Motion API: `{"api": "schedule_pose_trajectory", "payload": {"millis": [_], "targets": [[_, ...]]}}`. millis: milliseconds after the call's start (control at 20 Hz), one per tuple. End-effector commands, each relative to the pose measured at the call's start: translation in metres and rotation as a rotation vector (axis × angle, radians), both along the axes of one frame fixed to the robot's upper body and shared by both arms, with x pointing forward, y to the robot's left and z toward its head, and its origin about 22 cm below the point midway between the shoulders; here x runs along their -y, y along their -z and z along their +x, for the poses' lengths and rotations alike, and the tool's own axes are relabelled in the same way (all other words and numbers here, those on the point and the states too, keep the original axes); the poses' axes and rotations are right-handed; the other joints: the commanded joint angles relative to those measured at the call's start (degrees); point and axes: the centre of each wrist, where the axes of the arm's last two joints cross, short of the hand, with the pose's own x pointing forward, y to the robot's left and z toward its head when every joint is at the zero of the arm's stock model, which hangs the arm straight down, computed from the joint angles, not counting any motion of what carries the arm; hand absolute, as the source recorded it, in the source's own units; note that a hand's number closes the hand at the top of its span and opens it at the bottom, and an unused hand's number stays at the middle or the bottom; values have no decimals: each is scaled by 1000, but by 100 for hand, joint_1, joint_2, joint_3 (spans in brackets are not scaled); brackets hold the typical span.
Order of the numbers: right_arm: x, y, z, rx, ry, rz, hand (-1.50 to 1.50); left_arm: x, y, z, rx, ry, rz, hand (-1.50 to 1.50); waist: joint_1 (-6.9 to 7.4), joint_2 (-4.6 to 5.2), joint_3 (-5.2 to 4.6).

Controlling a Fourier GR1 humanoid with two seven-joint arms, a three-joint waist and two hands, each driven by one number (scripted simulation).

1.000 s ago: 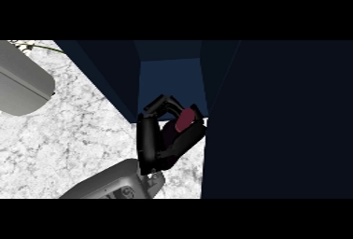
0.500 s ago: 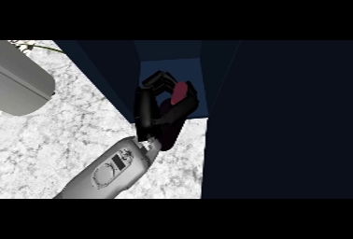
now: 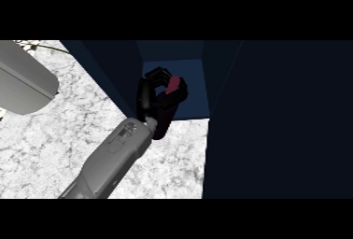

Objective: Pick up the wine, place it into the cabinet and close the cabinet

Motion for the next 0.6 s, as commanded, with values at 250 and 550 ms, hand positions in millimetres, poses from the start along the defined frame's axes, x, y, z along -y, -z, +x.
{"api": "schedule_pose_trajectory", "payload": {"millis": [250, 550], "targets": [[8, -4, 7, 13, -9, 18, -150, -22, 51, 15, -29, 1, 10, 150, -39, 7, 2], [-1, -7, 8, 19, -21, 0, -150, -28, 64, 14, -6, -22, 32, 150, -143, 39, -2]]}}
